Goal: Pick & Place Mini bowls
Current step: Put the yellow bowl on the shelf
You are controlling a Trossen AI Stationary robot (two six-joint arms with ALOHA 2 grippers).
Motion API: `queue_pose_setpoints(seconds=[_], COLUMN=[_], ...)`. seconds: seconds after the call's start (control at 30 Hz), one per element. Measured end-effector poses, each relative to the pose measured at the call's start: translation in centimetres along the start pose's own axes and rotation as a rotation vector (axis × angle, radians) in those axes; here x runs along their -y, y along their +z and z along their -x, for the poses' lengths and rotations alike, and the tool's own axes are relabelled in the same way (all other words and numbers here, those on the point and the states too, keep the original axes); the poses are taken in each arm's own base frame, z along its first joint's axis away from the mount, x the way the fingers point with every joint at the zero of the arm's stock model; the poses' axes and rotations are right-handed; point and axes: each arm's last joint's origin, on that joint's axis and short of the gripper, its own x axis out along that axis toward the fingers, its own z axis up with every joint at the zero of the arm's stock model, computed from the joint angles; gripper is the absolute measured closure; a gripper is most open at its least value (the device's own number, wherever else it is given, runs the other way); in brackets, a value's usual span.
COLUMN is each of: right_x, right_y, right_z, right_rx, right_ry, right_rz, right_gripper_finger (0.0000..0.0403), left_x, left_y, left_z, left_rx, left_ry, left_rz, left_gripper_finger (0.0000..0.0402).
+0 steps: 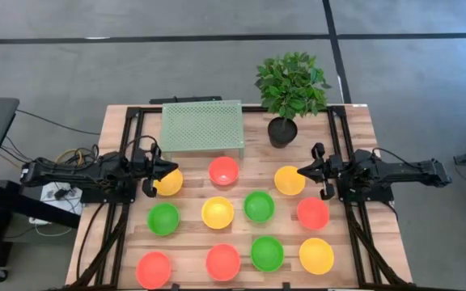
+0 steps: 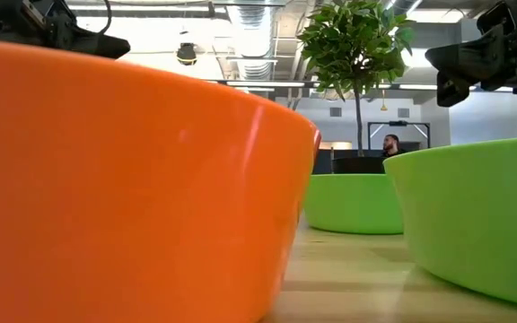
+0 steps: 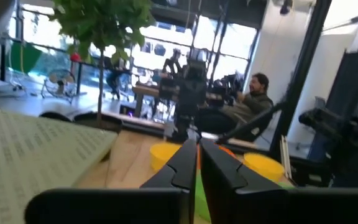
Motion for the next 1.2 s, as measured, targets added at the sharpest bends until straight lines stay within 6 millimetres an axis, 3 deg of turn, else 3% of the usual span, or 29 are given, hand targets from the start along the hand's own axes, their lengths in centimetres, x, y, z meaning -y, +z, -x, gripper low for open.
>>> queue_pose_setpoints(seconds=[0.23,0.37,0.53,0.9,1.2], right_x=[0.0,0.0,0.0,0.0,0.0], right_y=[0.0,0.0,0.0,0.0,0.0], right_z=[0.0,0.0,0.0,0.0,0.0], right_rx=[0.0,0.001,0.0,0.001,0.002], right_ry=[0.0,-0.009,-0.009,-0.012,-0.007], right_rz=[0.0,0.0,0.0,0.0,0.0], right_gripper_finger=[0.0397,0.0397,0.0397,0.0397,0.0397], left_x=[0.1,0.6,1.2,1.5,1.4], left_y=[0.4,2.6,4.5,4.9,4.9], left_z=[-0.1,-0.5,-1.5,-4.6,-5.0], left_rx=[0.014,0.056,0.017,-0.116,-0.13], left_ry=[-0.002,-0.044,-0.103,-0.08,-0.053], left_rz=[-0.001,0.002,0.001,-0.005,-0.015], left_gripper_finger=[0.0318,0.0301,0.0299,0.0298,0.0298])
